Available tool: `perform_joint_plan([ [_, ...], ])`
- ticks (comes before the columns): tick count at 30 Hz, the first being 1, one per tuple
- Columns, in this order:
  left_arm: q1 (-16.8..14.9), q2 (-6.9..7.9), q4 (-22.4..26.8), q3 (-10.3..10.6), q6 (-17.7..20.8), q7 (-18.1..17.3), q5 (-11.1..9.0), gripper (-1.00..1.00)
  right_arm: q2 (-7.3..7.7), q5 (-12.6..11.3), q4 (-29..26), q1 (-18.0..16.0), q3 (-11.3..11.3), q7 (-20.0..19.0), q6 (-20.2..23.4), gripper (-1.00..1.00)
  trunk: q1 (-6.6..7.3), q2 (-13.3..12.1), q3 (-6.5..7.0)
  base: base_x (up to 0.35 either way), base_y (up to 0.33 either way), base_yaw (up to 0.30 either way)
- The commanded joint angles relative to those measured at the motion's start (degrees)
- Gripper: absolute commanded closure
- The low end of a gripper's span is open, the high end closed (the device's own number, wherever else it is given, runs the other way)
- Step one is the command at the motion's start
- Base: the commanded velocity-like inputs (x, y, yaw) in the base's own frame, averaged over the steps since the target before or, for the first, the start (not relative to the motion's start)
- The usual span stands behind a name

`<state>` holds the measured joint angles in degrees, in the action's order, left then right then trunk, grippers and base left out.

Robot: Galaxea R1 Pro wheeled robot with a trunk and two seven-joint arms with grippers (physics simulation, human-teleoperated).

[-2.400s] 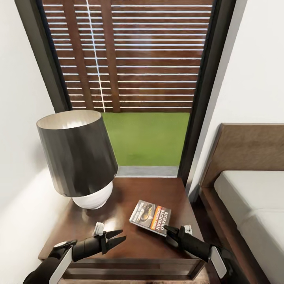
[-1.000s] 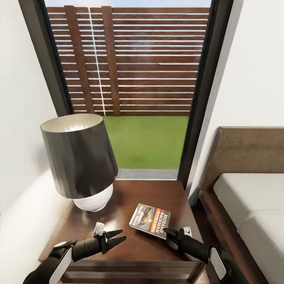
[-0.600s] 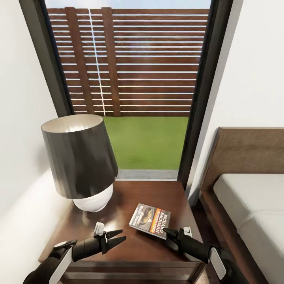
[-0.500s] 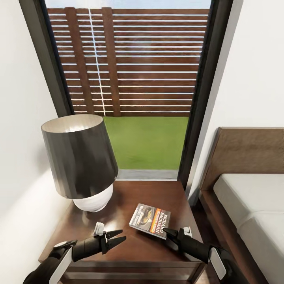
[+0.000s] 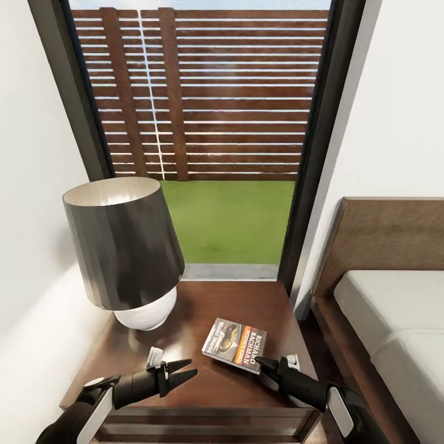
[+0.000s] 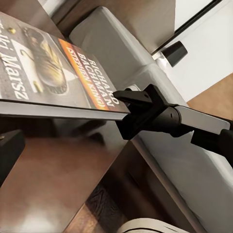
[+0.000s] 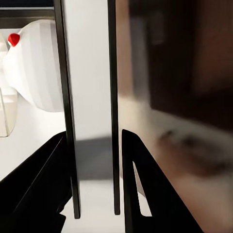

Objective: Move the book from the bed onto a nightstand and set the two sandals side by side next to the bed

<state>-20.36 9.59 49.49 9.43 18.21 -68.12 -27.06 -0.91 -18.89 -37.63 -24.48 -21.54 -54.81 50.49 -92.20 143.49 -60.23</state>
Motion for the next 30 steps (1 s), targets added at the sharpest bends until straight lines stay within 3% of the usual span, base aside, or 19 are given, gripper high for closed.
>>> perform_joint_plan([
  [1,-0.03,0.08,-0.01,0.24,0.60,0.00,-0.58,-1.00,-0.06,0.18,-0.03,-0.04,-0.27,-0.21,0.22,1.00,0.01,0.02,-0.05,0.000,0.000,0.000],
  [7,-0.03,0.08,-0.01,0.24,0.60,0.00,-0.57,-1.00,-0.06,0.17,-0.03,-0.04,-0.26,-0.21,0.22,1.00,-0.06,0.06,-0.72,0.000,0.000,0.000],
  [21,-0.03,0.08,-0.01,0.24,0.57,0.00,-0.58,-1.00,-0.06,0.17,-0.05,-0.04,-0.28,-0.21,0.22,1.00,-0.06,0.06,-0.72,0.000,0.000,0.000],
  [22,-0.03,0.08,-0.01,0.24,0.58,0.00,-0.56,-1.00,-0.08,0.17,-0.06,-0.04,-0.29,-0.21,0.22,-1.00,-0.06,0.06,-0.72,0.000,0.000,0.000],
  [30,-0.03,0.08,-0.01,0.24,0.54,0.00,-0.57,-1.00,-0.06,0.17,-0.07,-0.04,-0.35,-0.21,0.22,-1.00,-0.06,0.06,-0.72,0.000,0.000,0.000],
])
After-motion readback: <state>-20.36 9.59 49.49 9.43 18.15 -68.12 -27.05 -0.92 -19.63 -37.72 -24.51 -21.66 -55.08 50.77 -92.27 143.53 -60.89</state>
